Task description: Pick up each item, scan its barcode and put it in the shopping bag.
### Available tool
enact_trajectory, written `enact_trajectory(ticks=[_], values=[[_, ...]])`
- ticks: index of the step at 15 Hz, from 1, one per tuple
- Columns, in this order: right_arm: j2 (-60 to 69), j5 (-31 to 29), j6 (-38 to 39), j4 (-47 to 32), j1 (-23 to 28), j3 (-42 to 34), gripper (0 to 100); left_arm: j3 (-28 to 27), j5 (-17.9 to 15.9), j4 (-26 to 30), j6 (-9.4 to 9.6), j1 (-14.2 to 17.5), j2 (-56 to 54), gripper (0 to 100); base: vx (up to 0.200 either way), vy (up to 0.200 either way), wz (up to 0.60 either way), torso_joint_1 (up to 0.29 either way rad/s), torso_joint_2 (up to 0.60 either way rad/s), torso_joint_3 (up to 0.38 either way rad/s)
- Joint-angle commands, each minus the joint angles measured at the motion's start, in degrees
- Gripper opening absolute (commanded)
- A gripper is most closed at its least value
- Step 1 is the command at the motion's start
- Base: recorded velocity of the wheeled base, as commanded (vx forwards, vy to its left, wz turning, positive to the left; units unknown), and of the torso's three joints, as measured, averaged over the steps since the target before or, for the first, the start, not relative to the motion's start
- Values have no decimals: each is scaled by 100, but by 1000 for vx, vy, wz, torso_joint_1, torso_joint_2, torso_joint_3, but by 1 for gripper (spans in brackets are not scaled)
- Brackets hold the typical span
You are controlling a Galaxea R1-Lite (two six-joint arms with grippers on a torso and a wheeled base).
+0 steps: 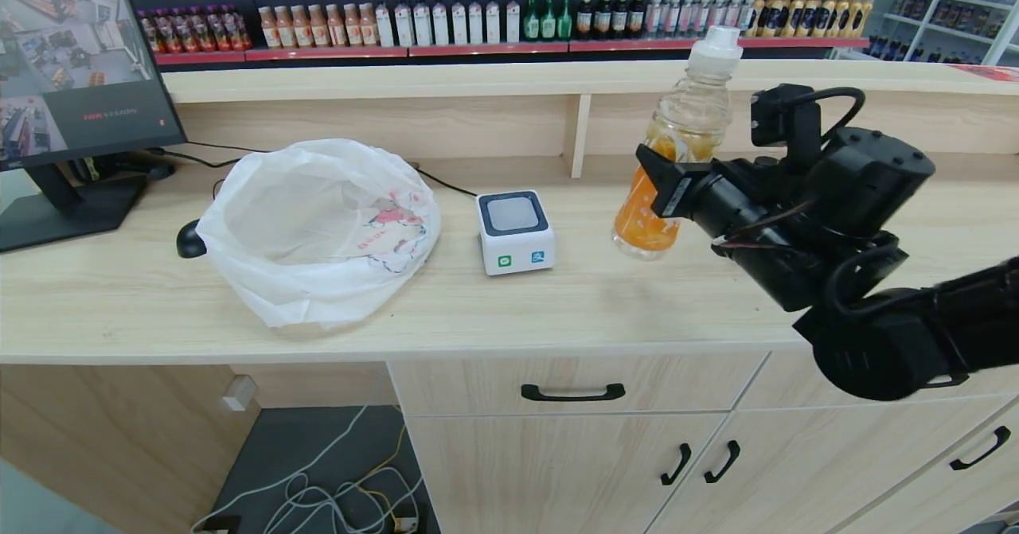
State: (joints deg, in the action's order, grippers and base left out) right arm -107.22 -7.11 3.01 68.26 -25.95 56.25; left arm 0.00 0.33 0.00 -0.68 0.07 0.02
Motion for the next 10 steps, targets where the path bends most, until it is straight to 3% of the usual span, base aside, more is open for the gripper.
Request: enact_trajectory(ticks=[1,5,10], values=[[1010,-10,-11,12,-419,-940,0,0,2,0,-2,1,-2,100,0,0,0,0,0,0],[1845,-10,-266,30,-771,-2127,0,0,2,0,-2,1,-2,100,0,0,0,0,0,0],[2697,-1,-582,188,-859,-3507,0,0,2,0,-2,1,-2,100,0,0,0,0,0,0]])
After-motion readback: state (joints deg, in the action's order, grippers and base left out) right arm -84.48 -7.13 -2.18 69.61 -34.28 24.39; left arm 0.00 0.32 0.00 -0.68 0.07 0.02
